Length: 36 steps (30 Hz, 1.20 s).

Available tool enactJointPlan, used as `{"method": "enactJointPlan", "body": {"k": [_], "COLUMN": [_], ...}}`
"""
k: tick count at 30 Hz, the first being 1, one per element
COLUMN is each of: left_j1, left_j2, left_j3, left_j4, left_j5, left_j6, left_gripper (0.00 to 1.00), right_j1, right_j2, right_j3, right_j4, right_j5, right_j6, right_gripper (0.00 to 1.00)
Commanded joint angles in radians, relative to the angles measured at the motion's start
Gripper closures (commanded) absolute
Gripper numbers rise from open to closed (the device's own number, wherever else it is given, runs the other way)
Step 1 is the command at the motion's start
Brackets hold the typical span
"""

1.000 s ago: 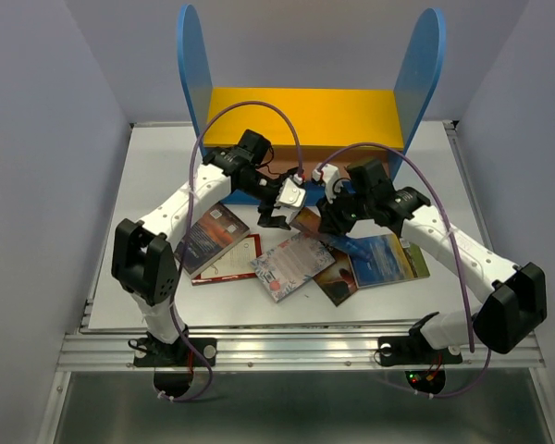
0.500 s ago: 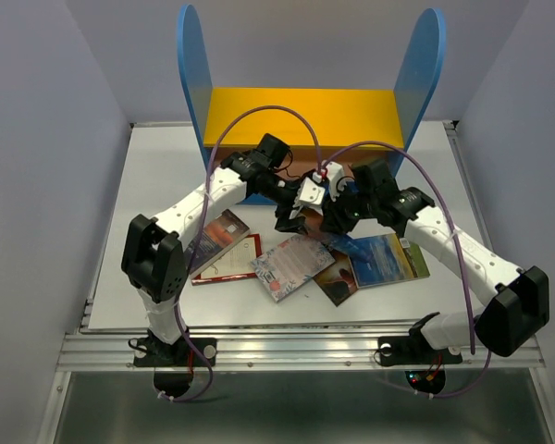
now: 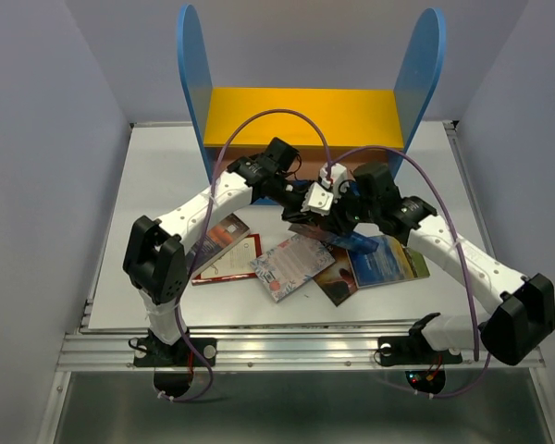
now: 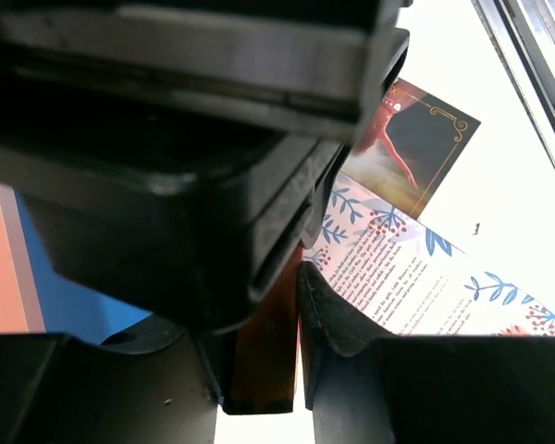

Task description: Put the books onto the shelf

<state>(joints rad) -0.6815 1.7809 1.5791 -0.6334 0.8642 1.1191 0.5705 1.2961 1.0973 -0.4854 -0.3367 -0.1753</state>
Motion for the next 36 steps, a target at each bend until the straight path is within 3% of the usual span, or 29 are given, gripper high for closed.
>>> {"method": "enactJointPlan", "body": {"k": [1, 3, 7, 8, 9, 12, 13, 15, 20, 26, 36], "left_j1": [0.01, 0.01, 0.011, 0.011, 0.011, 0.014, 0.016, 0.017, 0.019, 0.019, 0.011], "left_j2": [0.006, 0.003, -0.012, -0.018, -0.018, -0.018, -0.02, -0.017, -0.018, -0.028, -0.098], "left_j3": [0.009, 0.004, -0.031, -0.036, -0.039, -0.039, -0.036, -0.031, -0.027, -0.037, -0.099], "left_j4": [-0.029, -0.031, 0.004, 0.035, 0.049, 0.093, 0.106, 0.106, 0.083, 0.048, 0.009], "left_j5": [-0.102, -0.108, -0.119, -0.137, -0.145, -0.154, -0.149, -0.146, -0.154, -0.146, -0.123], "left_j6": [-0.028, -0.035, -0.076, -0.103, -0.117, -0.177, -0.186, -0.193, -0.176, -0.148, -0.143], "left_gripper": [1.0, 1.0, 1.0, 1.0, 1.0, 1.0, 1.0, 1.0, 1.0, 1.0, 1.0], "right_j1": [0.006, 0.006, 0.006, 0.006, 0.006, 0.006, 0.006, 0.006, 0.006, -0.003, -0.003], "right_j2": [-0.113, -0.133, -0.142, -0.15, -0.158, -0.199, -0.216, -0.271, -0.374, -0.373, -0.336], "right_j3": [-0.008, -0.02, -0.034, -0.031, -0.03, -0.03, -0.033, -0.03, 0.025, 0.087, 0.052], "right_j4": [0.185, 0.188, 0.186, 0.177, 0.171, 0.128, 0.085, 0.004, -0.367, -0.582, -0.63], "right_j5": [0.09, 0.108, 0.198, 0.209, 0.209, 0.249, 0.283, 0.437, 0.686, 0.723, 0.685], "right_j6": [0.106, 0.115, 0.231, 0.256, 0.281, 0.417, 0.532, 0.675, 1.104, 1.431, 1.72], "right_gripper": [0.99, 0.99, 0.59, 0.17, 0.0, 0.0, 0.0, 0.0, 0.0, 0.0, 0.0]}}
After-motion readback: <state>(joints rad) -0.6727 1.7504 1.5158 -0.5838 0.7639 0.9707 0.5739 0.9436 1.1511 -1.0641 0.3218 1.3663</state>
